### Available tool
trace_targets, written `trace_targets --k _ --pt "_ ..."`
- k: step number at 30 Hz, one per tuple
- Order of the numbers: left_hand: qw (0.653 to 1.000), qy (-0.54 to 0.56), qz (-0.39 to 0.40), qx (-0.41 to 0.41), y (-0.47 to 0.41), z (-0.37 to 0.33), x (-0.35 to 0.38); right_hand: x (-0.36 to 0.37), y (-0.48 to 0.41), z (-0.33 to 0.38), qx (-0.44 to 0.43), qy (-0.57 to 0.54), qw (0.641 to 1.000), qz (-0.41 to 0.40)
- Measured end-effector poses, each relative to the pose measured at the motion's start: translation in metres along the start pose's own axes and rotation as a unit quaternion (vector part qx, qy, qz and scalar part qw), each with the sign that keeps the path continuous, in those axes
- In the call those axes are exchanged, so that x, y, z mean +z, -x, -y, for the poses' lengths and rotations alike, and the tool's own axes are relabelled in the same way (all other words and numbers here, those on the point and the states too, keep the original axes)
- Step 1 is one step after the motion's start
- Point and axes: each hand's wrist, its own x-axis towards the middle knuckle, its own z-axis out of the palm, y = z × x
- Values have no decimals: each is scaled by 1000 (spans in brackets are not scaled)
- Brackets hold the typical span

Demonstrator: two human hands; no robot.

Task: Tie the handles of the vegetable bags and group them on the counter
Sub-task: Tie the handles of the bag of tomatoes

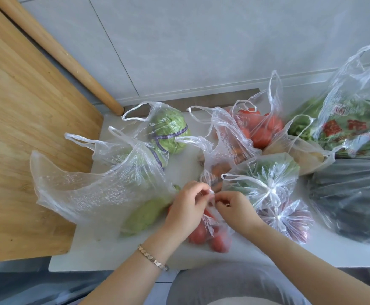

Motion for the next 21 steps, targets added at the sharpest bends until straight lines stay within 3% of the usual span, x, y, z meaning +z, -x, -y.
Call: trace_targets --k 3,5,8,11,13,16,18,19,21 --pt "988 109 -5 -107 -8 -1 -1 -3 6 2 24 -207 976 54" --pt "955 218 0 -200 -12 -2 1 -5 6 -1 15 -319 946 59" --pt "874 371 32 -312 -14 -8 2 -5 4 -6 -39 -329 942 62" --pt "846 407 37 -342 -16 -7 1 -7 5 -9 -44 -319 943 86" --pt "844 410 37 -344 -17 -3 1 -7 4 -12 -43 -309 947 79" --pt "832 437 41 -341 -15 -5 3 -3 -1 -11 -42 -273 961 3" --pt "825 450 19 -340 -14 -6 5 -3 -2 -9 -56 -203 977 -30" --pt "844 420 -2 -332 -14 -5 7 -3 -1 -8 -70 -148 986 -40" --pt "915 278 -58 -288 -14 5 8 -4 2 -10 -107 -57 990 -68"
